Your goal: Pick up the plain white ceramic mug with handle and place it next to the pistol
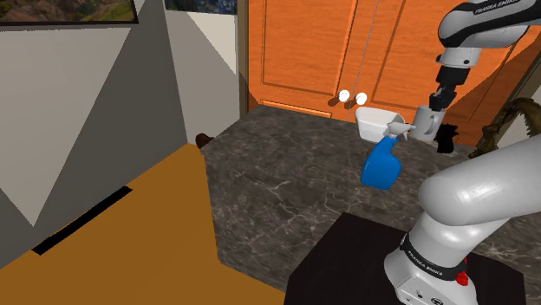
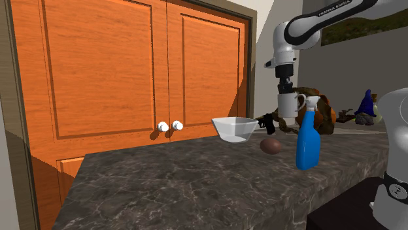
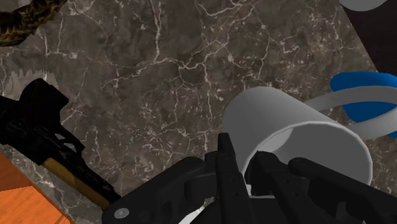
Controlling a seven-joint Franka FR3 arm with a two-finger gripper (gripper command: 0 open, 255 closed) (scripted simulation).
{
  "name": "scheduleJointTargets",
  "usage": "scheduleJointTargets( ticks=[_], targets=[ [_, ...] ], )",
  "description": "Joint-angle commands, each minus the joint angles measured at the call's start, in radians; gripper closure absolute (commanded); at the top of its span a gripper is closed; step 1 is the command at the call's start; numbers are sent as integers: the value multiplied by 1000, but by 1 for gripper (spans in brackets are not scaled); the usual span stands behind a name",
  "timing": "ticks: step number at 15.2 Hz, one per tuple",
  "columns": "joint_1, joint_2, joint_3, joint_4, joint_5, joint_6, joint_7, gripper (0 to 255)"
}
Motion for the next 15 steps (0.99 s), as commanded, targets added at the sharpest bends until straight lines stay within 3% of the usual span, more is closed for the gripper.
scheduleJointTargets(
  ticks=[1,15],
  targets=[
    [-1,4,-8,-26,-5,31,1,255],
    [0,64,-70,-169,-26,233,1,255]
  ],
)
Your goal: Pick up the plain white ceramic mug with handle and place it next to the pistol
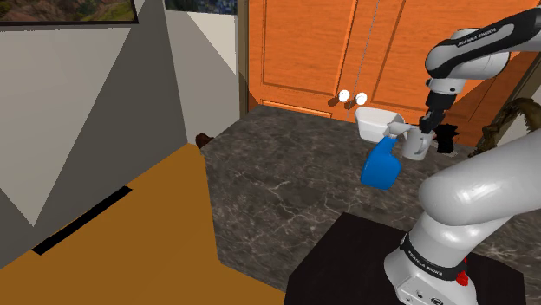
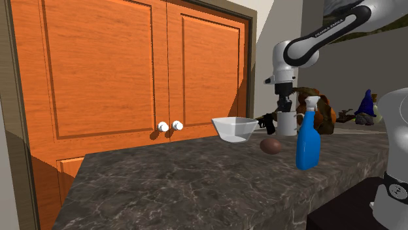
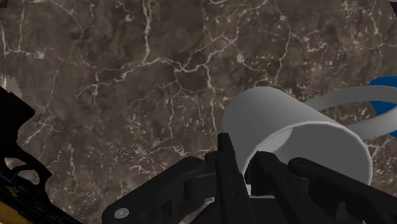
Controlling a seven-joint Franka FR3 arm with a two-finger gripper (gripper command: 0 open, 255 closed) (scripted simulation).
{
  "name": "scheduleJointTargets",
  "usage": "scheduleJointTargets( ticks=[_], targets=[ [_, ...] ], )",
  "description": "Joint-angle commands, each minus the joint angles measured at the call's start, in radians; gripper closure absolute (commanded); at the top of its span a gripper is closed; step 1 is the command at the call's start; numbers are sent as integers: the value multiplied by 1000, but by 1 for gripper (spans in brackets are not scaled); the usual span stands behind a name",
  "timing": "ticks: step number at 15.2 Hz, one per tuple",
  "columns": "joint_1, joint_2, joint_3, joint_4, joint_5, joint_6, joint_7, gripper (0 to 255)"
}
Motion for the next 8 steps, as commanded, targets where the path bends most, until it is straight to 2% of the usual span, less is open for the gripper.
scheduleJointTargets(
  ticks=[1,8],
  targets=[
    [4,18,-11,-14,1,33,-2,255],
    [13,75,-49,-70,0,144,-10,255]
  ],
)
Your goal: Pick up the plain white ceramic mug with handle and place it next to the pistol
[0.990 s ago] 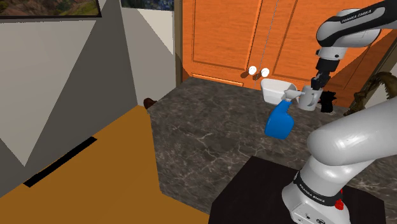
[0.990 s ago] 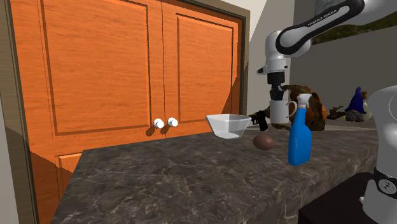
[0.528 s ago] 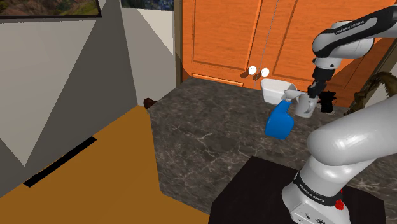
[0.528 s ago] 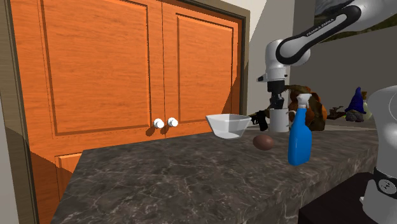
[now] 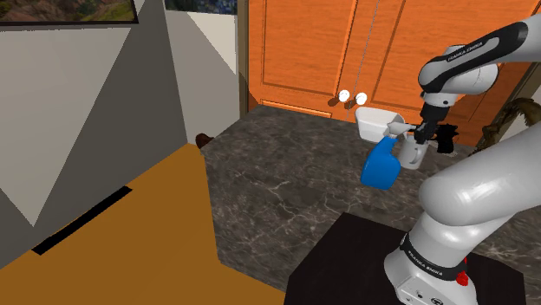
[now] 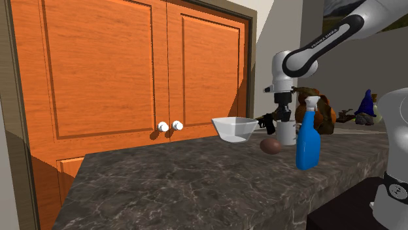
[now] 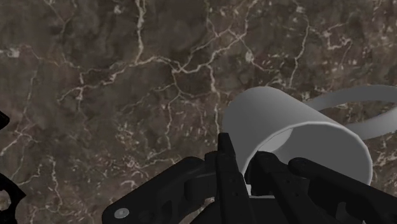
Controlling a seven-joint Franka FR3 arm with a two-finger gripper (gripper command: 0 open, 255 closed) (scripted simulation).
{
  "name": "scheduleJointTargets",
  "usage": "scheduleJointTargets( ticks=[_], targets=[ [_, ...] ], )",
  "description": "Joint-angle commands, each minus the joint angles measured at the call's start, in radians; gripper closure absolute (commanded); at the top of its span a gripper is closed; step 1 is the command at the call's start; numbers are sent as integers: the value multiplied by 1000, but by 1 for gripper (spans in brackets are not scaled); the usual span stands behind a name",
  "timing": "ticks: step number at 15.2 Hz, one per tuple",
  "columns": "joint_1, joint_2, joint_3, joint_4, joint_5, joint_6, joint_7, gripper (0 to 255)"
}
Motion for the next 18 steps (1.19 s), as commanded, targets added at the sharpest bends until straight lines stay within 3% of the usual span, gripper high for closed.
scheduleJointTargets(
  ticks=[1,9,10,15,18],
  targets=[
    [4,19,-11,-14,2,33,-3,255],
    [6,30,-17,-21,3,51,-5,255],
    [6,30,-17,-21,3,51,-5,0],
    [6,30,-17,-21,3,51,-5,0],
    [1,-26,22,43,6,-68,5,0]
  ],
)
